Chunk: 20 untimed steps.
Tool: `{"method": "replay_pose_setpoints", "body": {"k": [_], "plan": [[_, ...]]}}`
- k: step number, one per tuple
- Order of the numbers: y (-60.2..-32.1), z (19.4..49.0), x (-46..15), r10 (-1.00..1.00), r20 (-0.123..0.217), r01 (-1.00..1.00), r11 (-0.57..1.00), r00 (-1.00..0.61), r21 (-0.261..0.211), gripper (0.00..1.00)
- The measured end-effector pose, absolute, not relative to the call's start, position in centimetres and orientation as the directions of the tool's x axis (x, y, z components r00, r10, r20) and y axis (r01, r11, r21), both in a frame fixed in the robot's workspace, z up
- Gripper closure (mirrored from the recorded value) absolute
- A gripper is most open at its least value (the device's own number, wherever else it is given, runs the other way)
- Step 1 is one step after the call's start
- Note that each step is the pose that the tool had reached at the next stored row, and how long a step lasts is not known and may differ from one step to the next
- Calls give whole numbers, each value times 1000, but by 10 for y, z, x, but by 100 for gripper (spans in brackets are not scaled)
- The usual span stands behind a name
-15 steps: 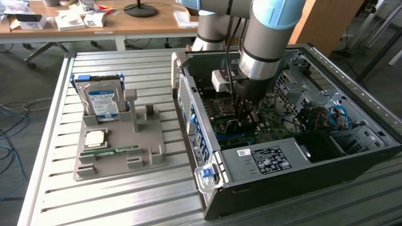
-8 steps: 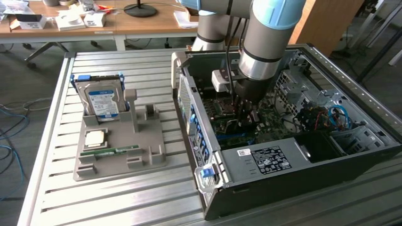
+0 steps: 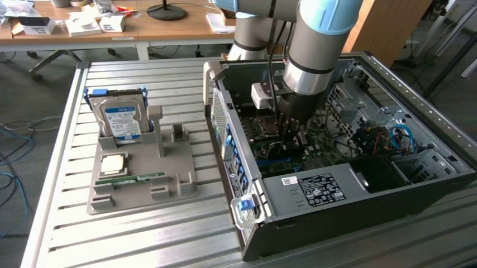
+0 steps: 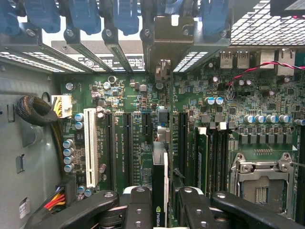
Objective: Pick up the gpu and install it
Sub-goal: 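Insert the gpu into the slot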
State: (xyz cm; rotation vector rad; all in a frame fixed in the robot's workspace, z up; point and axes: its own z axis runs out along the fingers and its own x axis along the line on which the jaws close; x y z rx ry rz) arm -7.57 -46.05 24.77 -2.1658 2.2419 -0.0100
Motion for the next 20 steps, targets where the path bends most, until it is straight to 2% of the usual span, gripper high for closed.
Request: {"method": "replay_pose_setpoints", "body": {"k": [20], "plan": [[-461, 250, -76, -1000, -15, -1000, 23, -22, -21, 74]]}}
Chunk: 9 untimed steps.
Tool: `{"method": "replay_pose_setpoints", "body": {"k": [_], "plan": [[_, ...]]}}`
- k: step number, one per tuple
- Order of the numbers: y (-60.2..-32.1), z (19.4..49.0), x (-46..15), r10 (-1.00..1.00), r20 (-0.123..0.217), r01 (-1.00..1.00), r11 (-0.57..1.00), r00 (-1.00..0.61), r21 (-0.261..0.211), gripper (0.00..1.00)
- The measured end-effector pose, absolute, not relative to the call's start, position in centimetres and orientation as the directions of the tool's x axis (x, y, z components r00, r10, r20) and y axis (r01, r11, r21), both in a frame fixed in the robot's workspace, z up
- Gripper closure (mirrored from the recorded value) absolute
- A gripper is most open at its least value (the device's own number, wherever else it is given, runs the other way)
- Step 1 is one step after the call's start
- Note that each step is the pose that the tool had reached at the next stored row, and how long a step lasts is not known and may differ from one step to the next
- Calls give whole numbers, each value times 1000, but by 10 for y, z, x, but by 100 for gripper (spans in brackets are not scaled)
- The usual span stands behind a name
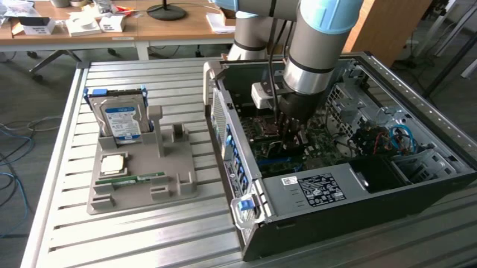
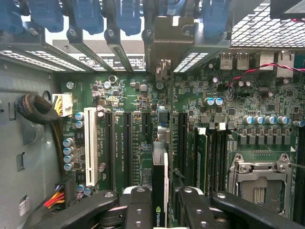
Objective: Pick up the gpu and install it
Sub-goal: 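Insert the gpu into the slot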
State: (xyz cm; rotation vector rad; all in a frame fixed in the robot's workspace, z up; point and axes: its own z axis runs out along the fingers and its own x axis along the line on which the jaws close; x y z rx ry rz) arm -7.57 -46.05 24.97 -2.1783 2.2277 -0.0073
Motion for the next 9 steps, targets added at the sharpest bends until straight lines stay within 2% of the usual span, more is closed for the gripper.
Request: {"method": "replay_pose_setpoints", "body": {"k": [9], "plan": [[-461, 250, -76, -1000, -15, -1000, 19, -18, -21, 74]]}}
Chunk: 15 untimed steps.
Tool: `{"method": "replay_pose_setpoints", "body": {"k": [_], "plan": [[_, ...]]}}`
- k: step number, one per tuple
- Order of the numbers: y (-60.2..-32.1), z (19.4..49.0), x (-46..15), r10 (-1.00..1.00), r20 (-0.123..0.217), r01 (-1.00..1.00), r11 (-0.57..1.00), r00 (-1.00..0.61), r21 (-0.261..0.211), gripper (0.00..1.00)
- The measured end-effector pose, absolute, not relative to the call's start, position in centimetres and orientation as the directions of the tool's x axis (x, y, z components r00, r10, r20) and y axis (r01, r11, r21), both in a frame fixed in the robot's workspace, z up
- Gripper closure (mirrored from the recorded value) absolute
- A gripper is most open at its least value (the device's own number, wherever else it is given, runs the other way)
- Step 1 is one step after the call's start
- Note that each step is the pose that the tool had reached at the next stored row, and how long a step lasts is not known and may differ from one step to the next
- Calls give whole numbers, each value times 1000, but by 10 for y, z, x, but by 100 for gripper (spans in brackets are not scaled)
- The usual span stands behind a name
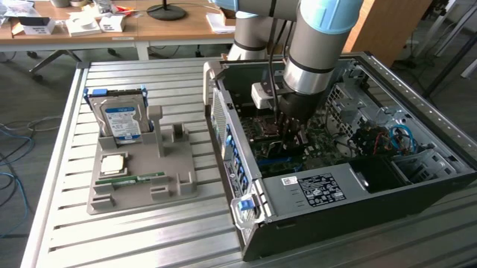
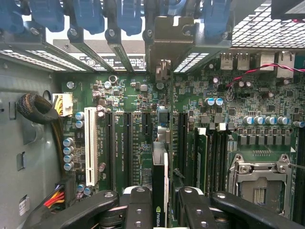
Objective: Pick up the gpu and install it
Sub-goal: 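Insert the gpu into the slot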
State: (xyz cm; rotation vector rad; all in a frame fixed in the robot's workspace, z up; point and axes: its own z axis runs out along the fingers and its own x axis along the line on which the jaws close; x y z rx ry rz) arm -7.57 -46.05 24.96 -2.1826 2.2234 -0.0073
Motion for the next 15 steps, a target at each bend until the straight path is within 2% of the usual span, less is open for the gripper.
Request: {"method": "replay_pose_setpoints", "body": {"k": [15], "plan": [[-461, 248, -76, -1000, -15, -1000, 19, -18, -21, 74]]}}
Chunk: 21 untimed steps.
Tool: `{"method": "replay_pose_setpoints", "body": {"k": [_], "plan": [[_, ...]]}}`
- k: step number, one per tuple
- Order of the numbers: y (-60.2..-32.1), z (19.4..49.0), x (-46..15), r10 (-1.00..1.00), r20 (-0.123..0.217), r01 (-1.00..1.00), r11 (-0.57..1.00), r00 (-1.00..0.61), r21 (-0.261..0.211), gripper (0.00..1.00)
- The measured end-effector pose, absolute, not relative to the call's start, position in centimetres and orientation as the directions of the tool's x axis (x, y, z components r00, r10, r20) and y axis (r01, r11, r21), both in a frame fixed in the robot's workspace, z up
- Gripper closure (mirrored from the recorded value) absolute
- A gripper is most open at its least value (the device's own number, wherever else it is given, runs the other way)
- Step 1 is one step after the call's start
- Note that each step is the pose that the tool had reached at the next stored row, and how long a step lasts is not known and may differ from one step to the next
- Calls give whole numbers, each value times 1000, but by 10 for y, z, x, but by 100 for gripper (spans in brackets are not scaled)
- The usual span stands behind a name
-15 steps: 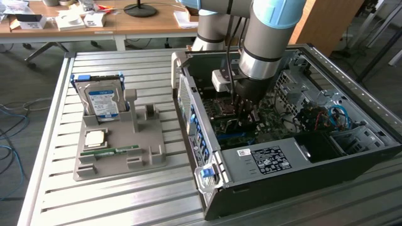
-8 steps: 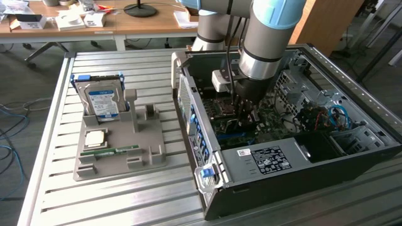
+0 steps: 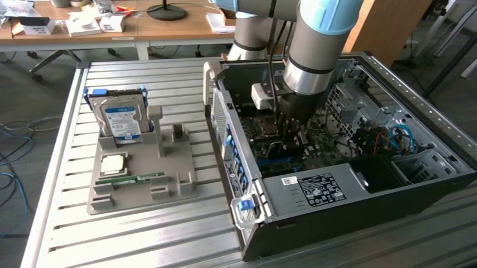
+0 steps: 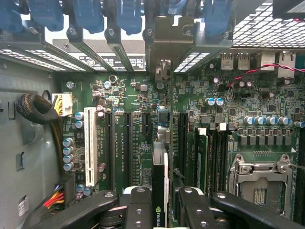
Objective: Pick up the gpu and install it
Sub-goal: 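Insert the gpu into the slot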
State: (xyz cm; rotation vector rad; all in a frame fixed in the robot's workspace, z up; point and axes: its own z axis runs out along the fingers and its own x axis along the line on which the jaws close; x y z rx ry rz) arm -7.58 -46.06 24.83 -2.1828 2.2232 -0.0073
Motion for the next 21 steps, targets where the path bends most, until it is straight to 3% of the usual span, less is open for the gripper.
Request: {"method": "replay_pose_setpoints", "body": {"k": [21], "plan": [[-461, 248, -76, -1000, -15, -1000, 18, -18, -21, 74]]}}
